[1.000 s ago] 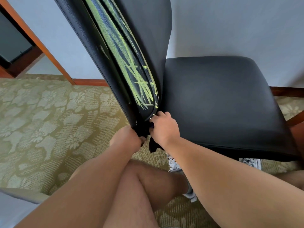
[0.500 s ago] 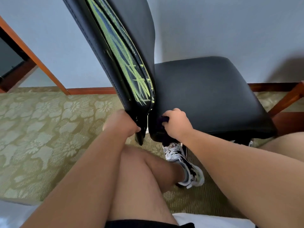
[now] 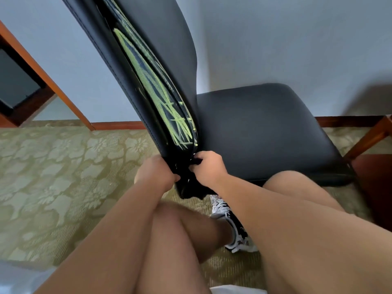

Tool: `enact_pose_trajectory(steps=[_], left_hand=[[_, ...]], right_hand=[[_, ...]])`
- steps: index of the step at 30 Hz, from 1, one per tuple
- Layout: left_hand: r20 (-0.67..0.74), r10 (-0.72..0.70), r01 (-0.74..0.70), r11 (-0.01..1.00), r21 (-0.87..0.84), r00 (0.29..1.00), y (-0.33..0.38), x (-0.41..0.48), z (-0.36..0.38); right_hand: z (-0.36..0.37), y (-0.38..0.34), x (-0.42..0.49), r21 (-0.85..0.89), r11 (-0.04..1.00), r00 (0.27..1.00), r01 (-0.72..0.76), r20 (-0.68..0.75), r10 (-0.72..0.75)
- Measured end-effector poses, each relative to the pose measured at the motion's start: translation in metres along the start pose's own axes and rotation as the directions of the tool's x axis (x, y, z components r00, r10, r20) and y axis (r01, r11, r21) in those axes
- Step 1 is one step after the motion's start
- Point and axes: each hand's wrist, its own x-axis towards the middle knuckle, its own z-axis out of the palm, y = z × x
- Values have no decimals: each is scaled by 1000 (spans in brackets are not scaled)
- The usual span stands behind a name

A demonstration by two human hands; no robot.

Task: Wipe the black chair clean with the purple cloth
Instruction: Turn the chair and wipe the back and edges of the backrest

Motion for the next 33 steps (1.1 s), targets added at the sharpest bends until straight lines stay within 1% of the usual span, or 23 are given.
enact_pose_trajectory(steps=[2,3,6,9,12,14,18,20,22,28,31,33], left_hand=[[6,52,-51,998,-25,999,-3,0,5],[-2,73,-73,997,-40,997,-5,-1,7],[-38,109,-112,992,-65,993,-12,-3,15],[-53,128,-132,988,-79,990,-17,-4,19],[-83,138,-147,983,-115,987,-20,-5,23],[-125,144,-159,980,-116,982,-21,-8,26],[-145,180,-194,977,-89,973,-25,-16,34],[-146,186,-201,975,-96,972,-26,-19,37],[-150,199,-215,971,-102,968,-26,-20,37],[-159,215,-233,967,-107,964,-29,-18,37],[-169,211,-227,971,-81,963,-27,-18,38],[-168,209,-219,975,-43,963,-26,-19,39]], right_hand=[[2,12,6,25,1000,1000,-8,6,8],[4,16,9,-2,1000,1000,-5,11,5],[16,22,15,-176,983,999,43,35,-38],[23,25,18,-360,923,991,136,54,-125],[24,25,19,-447,875,983,185,80,-167],[22,27,19,-399,900,984,178,89,-155],[13,28,19,-123,991,995,56,85,-45],[13,25,15,-2,1000,998,5,57,-5],[16,20,7,71,997,1000,-1,12,1],[26,15,-8,181,981,995,74,-76,-61],[33,21,-18,149,968,970,202,-163,-178],[40,27,-21,112,954,949,279,-183,-257]])
